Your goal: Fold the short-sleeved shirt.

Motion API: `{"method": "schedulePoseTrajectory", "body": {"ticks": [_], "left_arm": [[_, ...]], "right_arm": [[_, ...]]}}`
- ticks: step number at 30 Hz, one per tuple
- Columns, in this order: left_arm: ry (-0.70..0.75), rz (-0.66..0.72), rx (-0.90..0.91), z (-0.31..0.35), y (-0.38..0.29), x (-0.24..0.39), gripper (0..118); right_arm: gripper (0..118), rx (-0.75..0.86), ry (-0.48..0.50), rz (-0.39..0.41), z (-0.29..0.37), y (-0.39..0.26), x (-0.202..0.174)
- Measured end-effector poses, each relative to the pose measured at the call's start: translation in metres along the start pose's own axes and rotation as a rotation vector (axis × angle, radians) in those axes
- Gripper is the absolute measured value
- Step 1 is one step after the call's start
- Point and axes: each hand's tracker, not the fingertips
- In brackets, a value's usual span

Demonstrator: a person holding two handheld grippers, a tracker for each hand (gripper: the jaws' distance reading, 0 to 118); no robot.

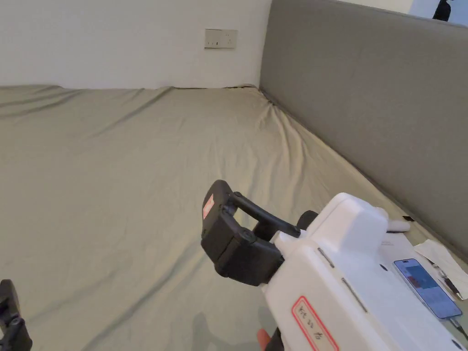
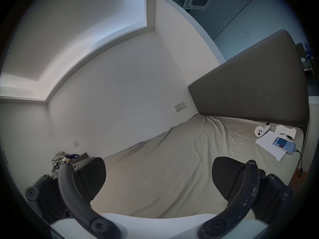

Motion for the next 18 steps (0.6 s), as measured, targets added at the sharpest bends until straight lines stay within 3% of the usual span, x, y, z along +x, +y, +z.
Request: {"method": "schedulePoseTrajectory", "body": {"ticks": [6, 18], "left_arm": [[0.001, 0.0, 0.0, -0.0002, 0.0008, -0.001, 118], [0.001, -0.004, 0.002, 0.0014, 0.0011, 0.0017, 118]], "right_arm": [[118, -0.066, -0.085, -0.068, -0.0061, 0.0014, 0.0022], [118, -0.043, -0.009, -0.087, -0.0011, 0.005, 0.0084]]}}
